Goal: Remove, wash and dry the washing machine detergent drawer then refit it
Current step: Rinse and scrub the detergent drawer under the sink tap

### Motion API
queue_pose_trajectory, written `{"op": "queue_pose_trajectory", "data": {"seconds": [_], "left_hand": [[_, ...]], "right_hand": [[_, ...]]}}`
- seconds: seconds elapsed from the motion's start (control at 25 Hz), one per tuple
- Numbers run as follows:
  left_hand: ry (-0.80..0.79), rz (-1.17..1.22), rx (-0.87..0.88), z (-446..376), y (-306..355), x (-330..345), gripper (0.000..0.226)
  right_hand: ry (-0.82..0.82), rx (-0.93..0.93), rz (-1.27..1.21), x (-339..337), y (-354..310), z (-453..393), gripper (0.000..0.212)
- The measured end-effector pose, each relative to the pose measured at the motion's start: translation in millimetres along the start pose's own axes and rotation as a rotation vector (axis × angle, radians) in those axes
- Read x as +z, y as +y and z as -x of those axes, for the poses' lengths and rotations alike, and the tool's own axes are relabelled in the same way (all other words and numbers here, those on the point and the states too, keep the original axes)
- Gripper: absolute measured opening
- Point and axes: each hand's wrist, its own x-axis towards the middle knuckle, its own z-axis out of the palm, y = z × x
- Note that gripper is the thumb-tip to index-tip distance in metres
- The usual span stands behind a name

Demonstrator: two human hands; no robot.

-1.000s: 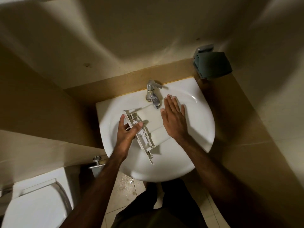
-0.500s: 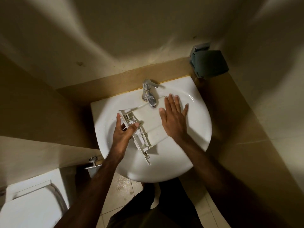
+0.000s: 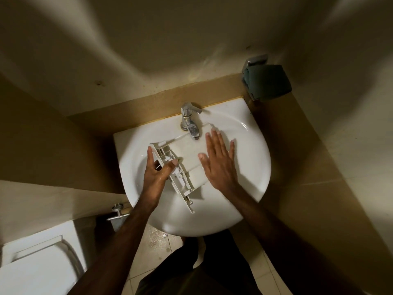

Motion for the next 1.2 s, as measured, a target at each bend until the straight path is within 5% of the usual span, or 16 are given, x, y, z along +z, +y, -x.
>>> {"op": "queue_pose_trajectory", "data": {"seconds": [0.12, 0.32, 0.56, 0.72, 0.88, 1.2], "left_hand": [[0.061, 0.012, -0.016, 2, 1, 4, 0.094], [0.097, 0.059, 0.021, 6, 1, 9, 0.097], [0.068, 0.004, -0.013, 2, -4, 1, 0.108], [0.066, -0.024, 0.007, -2, -5, -4, 0.104], [0.115, -0.022, 0.042, -2, -7, 0, 0.084], [0.137, 0.054, 0.034, -2, -7, 1, 0.080]], "right_hand": [[0.021, 0.145, -0.074, -2, -4, -31, 0.064], [0.018, 0.021, -0.014, 5, -39, 23, 0.065], [0.038, -0.431, 0.040, 0, -35, 30, 0.053], [-0.032, -0.489, 0.031, -4, -33, 14, 0.058], [-0.036, -0.380, 0.011, -7, -42, 11, 0.060], [-0.195, -0.021, -0.062, -6, -15, 82, 0.069]]}}
